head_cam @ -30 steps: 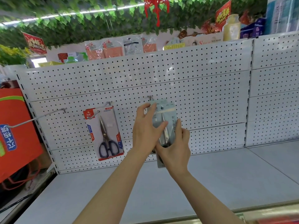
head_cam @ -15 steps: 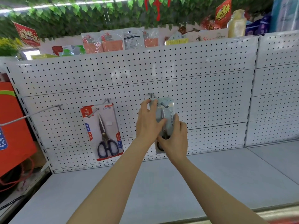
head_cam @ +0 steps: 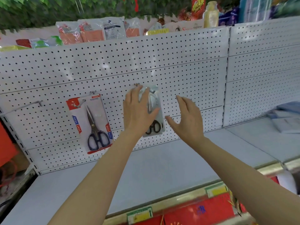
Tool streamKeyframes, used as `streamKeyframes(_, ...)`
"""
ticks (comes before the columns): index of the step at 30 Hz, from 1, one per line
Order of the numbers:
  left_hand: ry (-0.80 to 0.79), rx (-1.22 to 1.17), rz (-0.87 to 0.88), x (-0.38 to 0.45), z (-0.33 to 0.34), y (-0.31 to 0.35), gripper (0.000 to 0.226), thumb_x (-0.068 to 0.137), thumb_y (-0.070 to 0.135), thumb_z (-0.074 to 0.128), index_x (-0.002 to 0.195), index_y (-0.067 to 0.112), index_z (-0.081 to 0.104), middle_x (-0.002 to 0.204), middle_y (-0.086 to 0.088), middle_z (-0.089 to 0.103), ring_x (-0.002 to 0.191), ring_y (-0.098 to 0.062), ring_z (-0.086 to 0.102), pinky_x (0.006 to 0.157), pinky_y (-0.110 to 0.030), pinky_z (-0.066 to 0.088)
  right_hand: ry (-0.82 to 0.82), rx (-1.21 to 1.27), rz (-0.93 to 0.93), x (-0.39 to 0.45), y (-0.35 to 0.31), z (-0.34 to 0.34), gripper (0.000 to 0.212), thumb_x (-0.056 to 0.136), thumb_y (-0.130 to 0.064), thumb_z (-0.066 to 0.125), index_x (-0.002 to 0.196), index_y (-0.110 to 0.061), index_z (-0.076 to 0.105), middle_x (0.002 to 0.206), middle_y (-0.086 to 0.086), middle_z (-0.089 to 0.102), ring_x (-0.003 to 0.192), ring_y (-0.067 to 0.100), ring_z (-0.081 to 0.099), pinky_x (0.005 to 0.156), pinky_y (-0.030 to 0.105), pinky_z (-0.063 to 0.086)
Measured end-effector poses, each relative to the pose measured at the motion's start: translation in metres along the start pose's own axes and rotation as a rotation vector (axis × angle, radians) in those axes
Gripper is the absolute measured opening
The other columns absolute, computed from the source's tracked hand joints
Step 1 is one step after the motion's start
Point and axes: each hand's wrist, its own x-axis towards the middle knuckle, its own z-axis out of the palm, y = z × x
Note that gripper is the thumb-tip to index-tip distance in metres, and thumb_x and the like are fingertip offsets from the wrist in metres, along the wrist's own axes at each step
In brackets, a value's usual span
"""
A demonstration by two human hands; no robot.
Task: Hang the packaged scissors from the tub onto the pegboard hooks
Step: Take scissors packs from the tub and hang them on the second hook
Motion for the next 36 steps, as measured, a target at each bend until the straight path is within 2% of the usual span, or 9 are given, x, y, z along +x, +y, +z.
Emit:
streamKeyframes(4,-0.056,-0.008,0.044,-0.021,0.003,0.030,0.076,0.084,0.052,0.064,0.146,0.016,0.041,0.151,-0.005,0.037,0.140,-0.028,0.028,0.114,-0.044,0.028,-0.002,-0.110,-0.065,-0.018,0.017,-0.033,0.068,0.084,-0.041,0.065,0.137,-0.002,0.046,0.128,0.014,0.056,0.117,0.031,0.052,0.096,0.041,0.041)
streamKeyframes(7,-0.010,-0.006,0.052,-0.038,0.008,0.059,0.076,0.084,0.051,0.066,0.144,0.012,0.042,0.148,-0.008,0.041,0.139,-0.032,0.034,0.113,-0.046,0.030,-0.015,-0.192,-0.061,-0.039,0.034,-0.057,0.067,0.085,-0.041,0.063,0.137,-0.002,0.047,0.127,0.015,0.056,0.115,0.032,0.052,0.095,0.041,0.039)
streamKeyframes(9,-0.009,-0.043,0.123,-0.050,0.017,0.081,0.074,0.085,0.048,0.066,0.144,0.011,0.043,0.147,-0.010,0.043,0.138,-0.033,0.037,0.112,-0.045,0.031,-0.025,-0.256,-0.048,-0.056,0.049,-0.073,0.067,0.085,-0.042,0.062,0.137,-0.002,0.047,0.127,0.015,0.056,0.115,0.032,0.052,0.094,0.041,0.039)
streamKeyframes(15,-0.168,-0.125,0.288,-0.093,0.060,0.150,0.075,0.085,0.045,0.067,0.145,0.009,0.041,0.148,-0.011,0.043,0.136,-0.032,0.038,0.113,-0.045,0.031,-0.096,-0.415,0.043,-0.111,0.104,-0.124,0.066,0.085,-0.041,0.060,0.137,-0.002,0.046,0.125,0.018,0.056,0.113,0.036,0.053,0.091,0.046,0.042)
streamKeyframes(22,-0.459,-0.226,0.353,-0.193,0.125,0.229,0.075,0.078,0.039,0.074,0.141,0.009,0.047,0.140,-0.011,0.050,0.125,-0.034,0.046,0.104,-0.045,0.037,-0.205,-0.527,0.275,-0.221,0.180,-0.181,0.062,0.084,-0.034,0.061,0.135,-0.002,0.048,0.121,0.017,0.057,0.109,0.036,0.053,0.090,0.049,0.045)
streamKeyframes(28,-0.753,-0.251,0.359,-0.303,0.184,0.283,0.072,0.077,0.040,0.072,0.138,0.010,0.048,0.135,-0.010,0.053,0.118,-0.033,0.052,0.096,-0.044,0.044,-0.412,-0.589,0.438,-0.337,0.230,-0.207,0.064,0.080,-0.029,0.071,0.133,-0.001,0.049,0.118,0.015,0.058,0.103,0.036,0.054,0.086,0.045,0.042)
streamKeyframes(31,-0.962,-0.224,0.303,-0.367,0.216,0.297,0.072,0.080,0.040,0.072,0.140,0.012,0.045,0.137,-0.007,0.050,0.119,-0.032,0.051,0.098,-0.042,0.043,-0.546,-0.585,0.530,-0.402,0.245,-0.207,0.067,0.074,-0.028,0.076,0.130,0.000,0.052,0.113,0.017,0.061,0.094,0.038,0.058,0.080,0.046,0.047)
streamKeyframes(36,-1.386,-0.099,0.112,-0.469,0.263,0.308,0.062,0.094,0.041,0.056,0.145,0.013,0.035,0.146,-0.007,0.040,0.130,-0.028,0.041,0.106,-0.037,0.035,-0.720,-0.575,0.631,-0.492,0.269,-0.196,0.067,0.072,-0.027,0.077,0.128,0.000,0.051,0.110,0.014,0.061,0.091,0.036,0.058,0.078,0.045,0.049)
